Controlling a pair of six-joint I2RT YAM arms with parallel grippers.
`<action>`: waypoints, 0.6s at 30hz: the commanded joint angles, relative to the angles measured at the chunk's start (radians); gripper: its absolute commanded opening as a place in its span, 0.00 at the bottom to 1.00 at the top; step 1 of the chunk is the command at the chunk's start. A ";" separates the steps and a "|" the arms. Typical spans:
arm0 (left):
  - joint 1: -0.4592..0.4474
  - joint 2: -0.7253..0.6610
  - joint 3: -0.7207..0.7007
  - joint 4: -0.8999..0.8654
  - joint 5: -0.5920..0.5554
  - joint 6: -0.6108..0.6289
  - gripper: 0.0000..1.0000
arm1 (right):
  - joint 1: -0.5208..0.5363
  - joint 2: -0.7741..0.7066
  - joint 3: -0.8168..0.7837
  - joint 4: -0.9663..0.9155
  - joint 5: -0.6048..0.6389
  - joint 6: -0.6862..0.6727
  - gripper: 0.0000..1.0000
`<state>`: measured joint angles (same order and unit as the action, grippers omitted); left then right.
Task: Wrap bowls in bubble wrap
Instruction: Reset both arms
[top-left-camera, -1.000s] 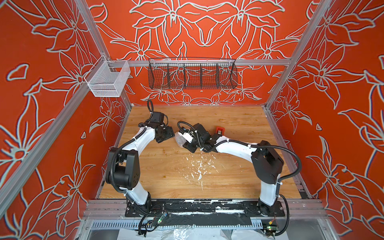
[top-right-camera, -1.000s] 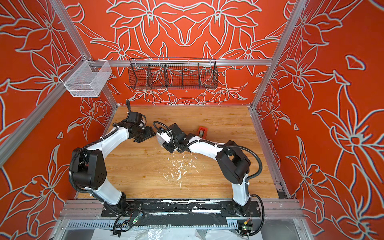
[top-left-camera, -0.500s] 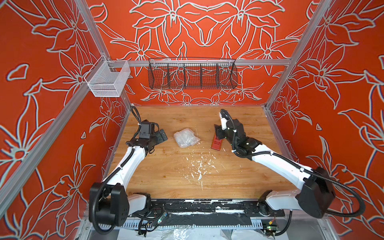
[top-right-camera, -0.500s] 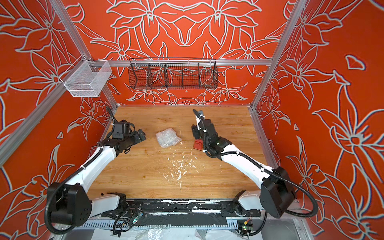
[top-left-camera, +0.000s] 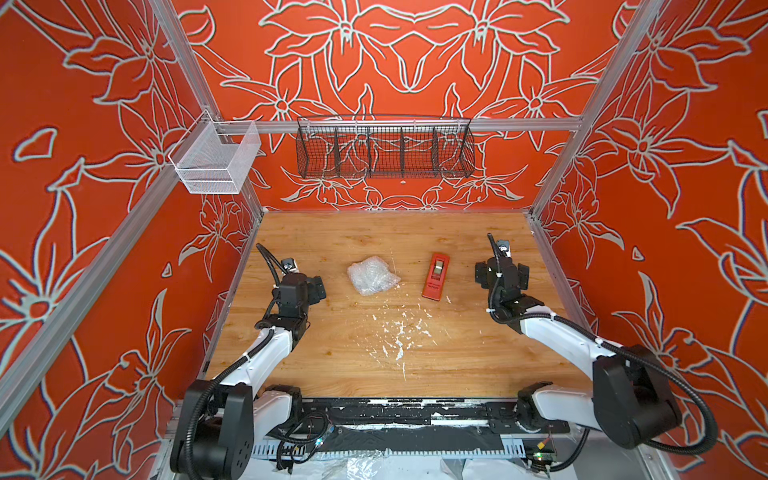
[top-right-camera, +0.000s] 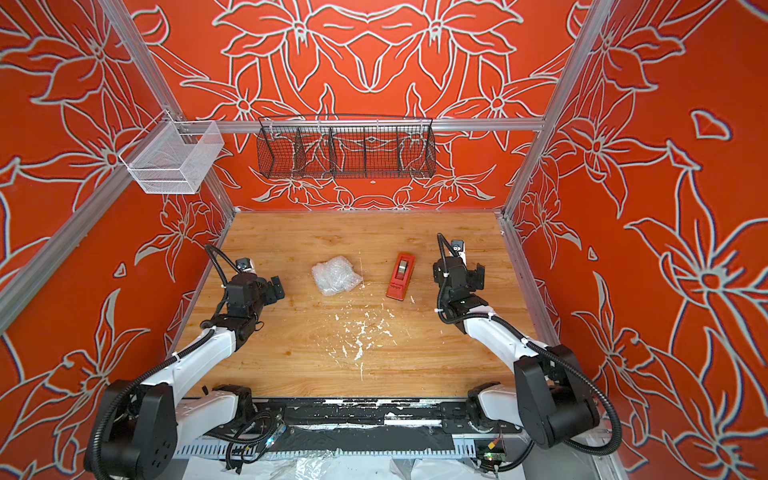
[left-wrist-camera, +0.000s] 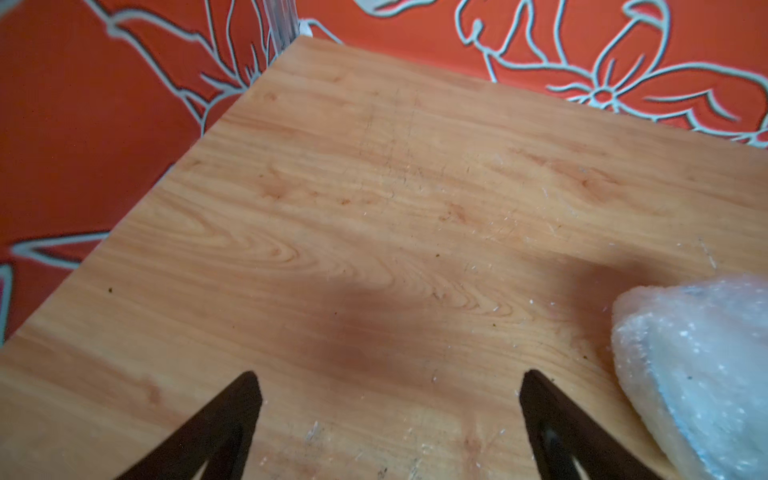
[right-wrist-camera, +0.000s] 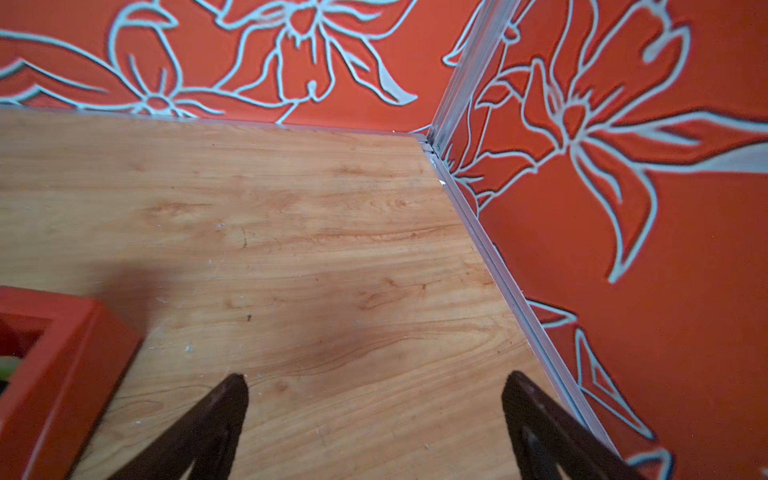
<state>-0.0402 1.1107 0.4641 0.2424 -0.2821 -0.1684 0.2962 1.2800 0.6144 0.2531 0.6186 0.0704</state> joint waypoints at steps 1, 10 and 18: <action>0.000 -0.043 -0.045 0.106 0.019 0.094 0.97 | -0.017 0.001 -0.052 0.067 0.023 -0.041 0.98; 0.000 0.031 -0.150 0.243 -0.028 0.079 0.97 | -0.130 -0.016 -0.235 0.332 -0.143 -0.061 0.98; -0.008 0.230 -0.095 0.320 -0.016 0.107 0.97 | -0.165 0.163 -0.336 0.684 -0.328 -0.111 0.97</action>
<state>-0.0414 1.3174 0.3222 0.5179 -0.2878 -0.0837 0.1413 1.3983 0.2428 0.7860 0.3859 -0.0063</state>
